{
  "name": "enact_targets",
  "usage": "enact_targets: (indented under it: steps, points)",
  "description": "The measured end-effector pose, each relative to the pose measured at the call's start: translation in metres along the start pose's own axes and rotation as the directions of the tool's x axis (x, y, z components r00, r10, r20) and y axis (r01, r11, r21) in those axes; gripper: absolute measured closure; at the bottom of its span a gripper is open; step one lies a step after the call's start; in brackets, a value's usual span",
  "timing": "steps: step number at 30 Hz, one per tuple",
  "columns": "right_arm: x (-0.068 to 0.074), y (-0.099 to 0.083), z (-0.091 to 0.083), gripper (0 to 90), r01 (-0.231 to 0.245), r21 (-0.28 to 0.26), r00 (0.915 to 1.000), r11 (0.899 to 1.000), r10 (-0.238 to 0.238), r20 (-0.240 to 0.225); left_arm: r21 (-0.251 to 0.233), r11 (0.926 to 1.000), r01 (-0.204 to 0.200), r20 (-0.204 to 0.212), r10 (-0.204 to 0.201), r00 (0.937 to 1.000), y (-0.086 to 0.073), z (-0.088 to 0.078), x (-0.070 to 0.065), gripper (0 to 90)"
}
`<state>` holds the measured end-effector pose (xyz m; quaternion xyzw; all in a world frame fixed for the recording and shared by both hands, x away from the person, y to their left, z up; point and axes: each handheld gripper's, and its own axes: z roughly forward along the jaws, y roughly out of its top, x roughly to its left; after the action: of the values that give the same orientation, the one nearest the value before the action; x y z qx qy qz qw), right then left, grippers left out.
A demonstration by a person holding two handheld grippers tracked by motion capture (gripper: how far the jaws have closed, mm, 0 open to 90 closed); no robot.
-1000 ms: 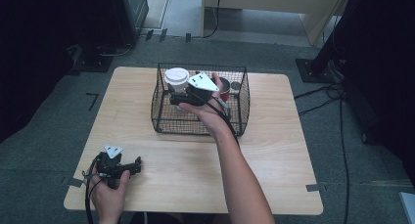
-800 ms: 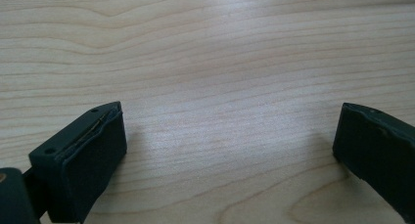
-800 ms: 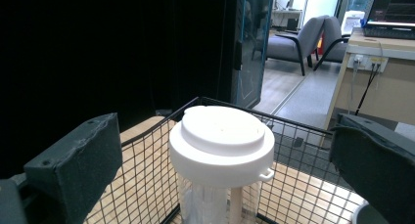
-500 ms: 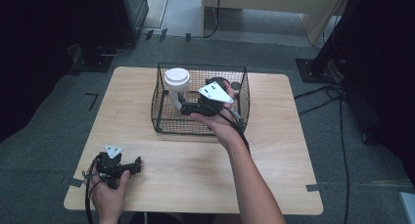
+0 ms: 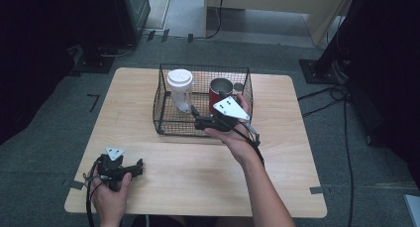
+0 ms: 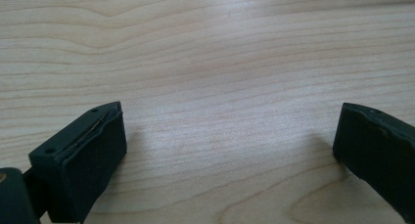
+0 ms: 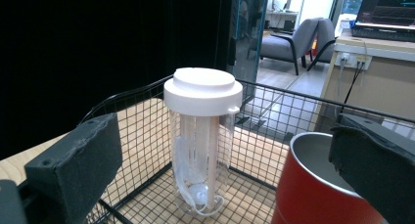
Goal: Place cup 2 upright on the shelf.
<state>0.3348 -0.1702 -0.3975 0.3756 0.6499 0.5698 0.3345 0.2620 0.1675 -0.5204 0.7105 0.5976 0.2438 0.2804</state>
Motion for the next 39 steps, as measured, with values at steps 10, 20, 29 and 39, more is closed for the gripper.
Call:
enact_targets:
  steps: [10,20,29,39]
  points:
    - [-0.012,-0.008,-0.027,0.0,-0.013,-0.016,0.9996,1.000,0.013,0.025,0.001,1.0000,0.000,0.000,0.000,1.0000,0.000,0.000,0.000,0.0]
    - [-0.027,-0.019,-0.047,0.0,-0.029,-0.012,0.9979,1.000,0.029,0.058,0.000,1.0000,0.000,0.000,0.000,1.0000,0.000,0.000,0.000,0.1]
    - [-0.036,-0.031,-0.062,0.0,-0.031,0.000,0.9967,1.000,0.031,0.075,0.000,1.0000,-0.001,0.000,0.001,1.0000,0.000,0.000,0.000,0.1]
    - [-0.049,-0.048,-0.079,0.0,-0.047,0.023,0.9929,0.999,0.044,0.111,0.001,1.0000,-0.003,0.002,0.003,1.0000,0.000,0.000,0.000,0.1]
